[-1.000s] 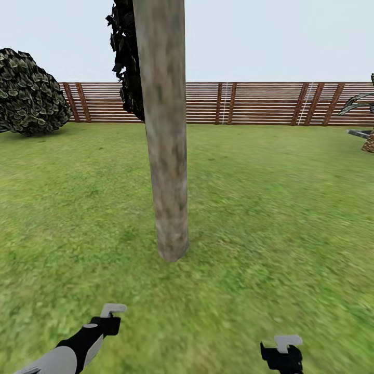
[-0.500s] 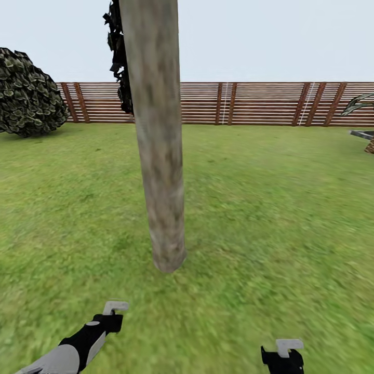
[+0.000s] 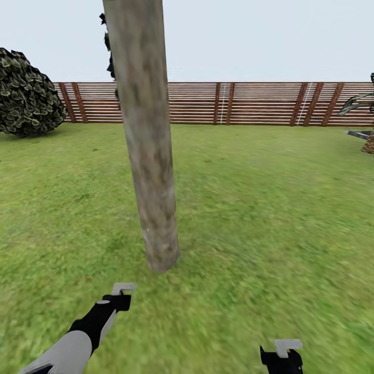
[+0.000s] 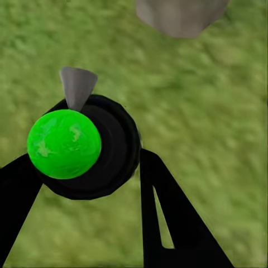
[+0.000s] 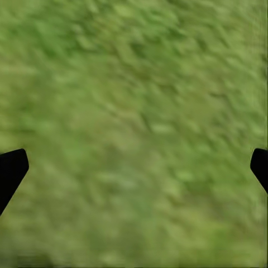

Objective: In the garden, pick up the pesticide atomizer on the floor and spray pesticide onto both trees until each tree trunk is fully covered.

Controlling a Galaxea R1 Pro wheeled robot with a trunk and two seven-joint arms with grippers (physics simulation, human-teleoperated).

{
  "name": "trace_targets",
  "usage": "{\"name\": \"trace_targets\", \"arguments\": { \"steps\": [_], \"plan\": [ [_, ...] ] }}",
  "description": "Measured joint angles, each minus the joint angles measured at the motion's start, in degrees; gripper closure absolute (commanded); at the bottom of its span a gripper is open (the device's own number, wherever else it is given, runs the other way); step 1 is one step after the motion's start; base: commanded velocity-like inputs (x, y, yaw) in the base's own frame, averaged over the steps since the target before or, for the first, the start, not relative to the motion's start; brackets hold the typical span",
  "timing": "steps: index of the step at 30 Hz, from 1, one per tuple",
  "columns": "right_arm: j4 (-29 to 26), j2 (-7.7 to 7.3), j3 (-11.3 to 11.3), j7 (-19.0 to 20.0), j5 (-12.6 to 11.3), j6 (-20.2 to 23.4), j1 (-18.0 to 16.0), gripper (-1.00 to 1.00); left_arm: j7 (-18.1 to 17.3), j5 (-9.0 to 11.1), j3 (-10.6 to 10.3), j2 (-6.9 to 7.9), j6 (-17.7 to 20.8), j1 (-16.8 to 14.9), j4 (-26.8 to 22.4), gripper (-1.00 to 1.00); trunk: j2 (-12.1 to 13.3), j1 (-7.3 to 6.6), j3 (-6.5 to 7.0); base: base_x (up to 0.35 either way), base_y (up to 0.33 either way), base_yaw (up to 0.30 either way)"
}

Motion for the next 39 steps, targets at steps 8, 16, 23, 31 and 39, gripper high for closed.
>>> {"name": "trace_targets", "arguments": {
  "steps": [8, 16, 23, 31, 39],
  "plan": [
    [0.0, 0.0, 0.0, 0.0, 0.0, 0.0, 0.0, -1.0, -0.1, 0.0, -0.1, 0.06, 0.0, 0.0, 0.1, 1.0, 0.0, -0.03, 0.0, -0.059, 0.0, -0.21],
    [0.0, 0.0, 0.0, 0.0, 0.0, 0.0, 0.0, -1.0, -0.1, -0.1, -0.3, 0.08, 0.0, -0.1, 0.0, 1.0, 0.0, -0.01, 0.0, -0.055, 0.0, -0.112],
    [0.0, 0.0, 0.0, 0.0, 0.0, 0.0, 0.0, -1.0, -0.4, -0.1, -0.4, -0.12, 7.1, -2.7, -3.2, 1.0, 0.0, -0.03, 0.01, -0.064, 0.0, -0.101],
    [0.0, -0.02, 0.0, 0.0, 0.0, 0.0, 0.0, -1.0, -0.7, -0.1, -0.3, 0.21, 12.6, -3.3, -7.6, 1.0, 0.0, -0.03, 0.0, -0.001, 0.0, -0.068],
    [-0.1, -0.42, 0.0, 0.0, 0.1, 0.0, 0.0, -1.0, -0.8, -0.2, -0.6, -2.73, 17.5, -6.2, -7.8, 1.0, 0.0, -0.03, 0.0, 0.0, 0.0, -0.001]
  ]
}}
